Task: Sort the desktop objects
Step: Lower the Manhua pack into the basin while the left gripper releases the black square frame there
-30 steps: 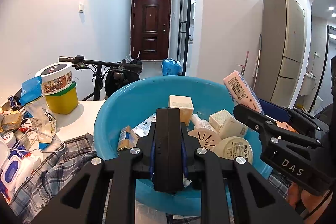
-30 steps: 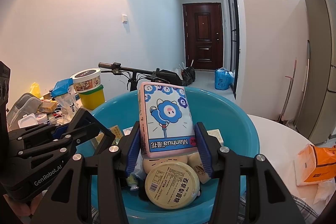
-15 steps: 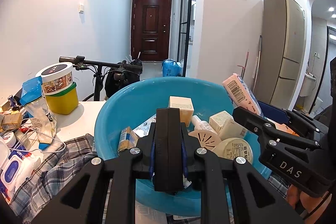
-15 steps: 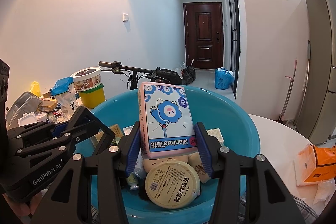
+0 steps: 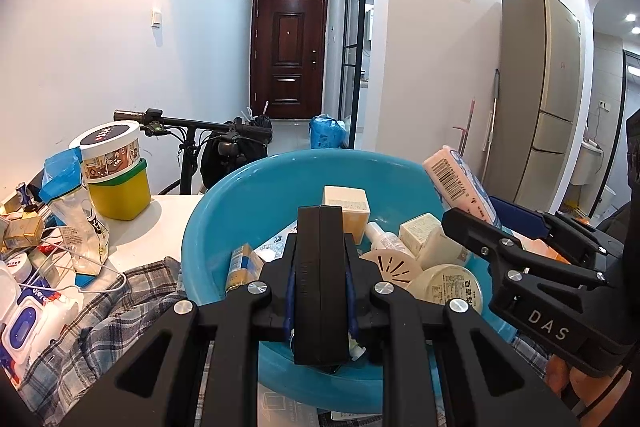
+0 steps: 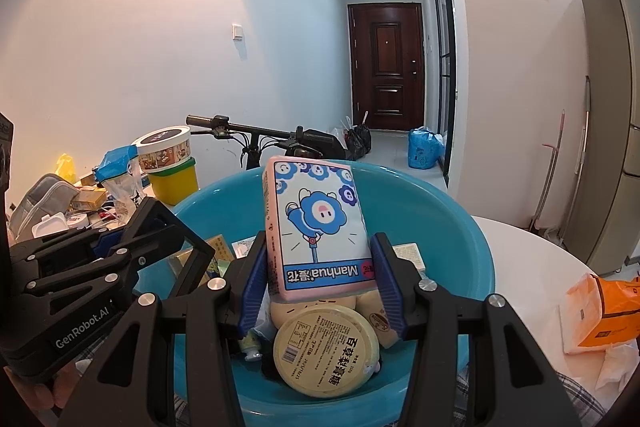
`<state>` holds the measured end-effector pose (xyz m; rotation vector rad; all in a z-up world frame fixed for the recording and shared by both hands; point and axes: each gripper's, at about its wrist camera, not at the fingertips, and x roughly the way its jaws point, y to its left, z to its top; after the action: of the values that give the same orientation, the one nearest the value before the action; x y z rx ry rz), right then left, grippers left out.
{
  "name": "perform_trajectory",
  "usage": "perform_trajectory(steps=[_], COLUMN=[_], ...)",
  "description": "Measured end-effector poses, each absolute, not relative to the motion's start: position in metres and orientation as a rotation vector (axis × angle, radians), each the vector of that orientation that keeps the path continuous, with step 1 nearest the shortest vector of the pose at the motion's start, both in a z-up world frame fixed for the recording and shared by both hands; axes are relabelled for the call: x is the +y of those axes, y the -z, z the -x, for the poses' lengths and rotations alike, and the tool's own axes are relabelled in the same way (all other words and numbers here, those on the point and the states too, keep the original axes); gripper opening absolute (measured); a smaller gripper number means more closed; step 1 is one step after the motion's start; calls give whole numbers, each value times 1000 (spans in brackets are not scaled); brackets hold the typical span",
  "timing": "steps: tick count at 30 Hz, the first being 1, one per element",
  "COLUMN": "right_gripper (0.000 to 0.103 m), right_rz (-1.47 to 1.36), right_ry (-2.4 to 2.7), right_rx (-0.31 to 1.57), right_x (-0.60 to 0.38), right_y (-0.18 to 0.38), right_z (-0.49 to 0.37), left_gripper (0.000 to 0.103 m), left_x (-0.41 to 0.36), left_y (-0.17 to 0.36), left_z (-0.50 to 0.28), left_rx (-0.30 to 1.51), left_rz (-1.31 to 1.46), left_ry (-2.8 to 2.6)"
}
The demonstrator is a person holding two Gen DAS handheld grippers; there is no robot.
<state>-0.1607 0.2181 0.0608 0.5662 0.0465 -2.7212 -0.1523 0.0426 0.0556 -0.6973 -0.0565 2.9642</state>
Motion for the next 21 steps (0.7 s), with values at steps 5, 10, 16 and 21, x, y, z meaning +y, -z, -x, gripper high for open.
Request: perform_trajectory(steps=[5, 10, 16, 21], right_gripper=[49, 49, 49, 49], right_rz=[-565, -570, -567, -566], right_ry=[2722, 2717, 2720, 2717], right_rx=[54, 53, 31, 51], right_x=[217, 217, 220, 217], right_y=[-61, -62, -63, -63], right_z=[160, 160, 160, 159], left_gripper=[21, 96, 97, 97], left_x=[43, 38, 26, 21], left_y=[-56, -65, -69, -66], left_z=[152, 146, 143, 147], left_rx=[-59, -93, -137, -130], left_rz=[690, 643, 621, 670], left_ry=[-2960, -3037, -3070, -3078])
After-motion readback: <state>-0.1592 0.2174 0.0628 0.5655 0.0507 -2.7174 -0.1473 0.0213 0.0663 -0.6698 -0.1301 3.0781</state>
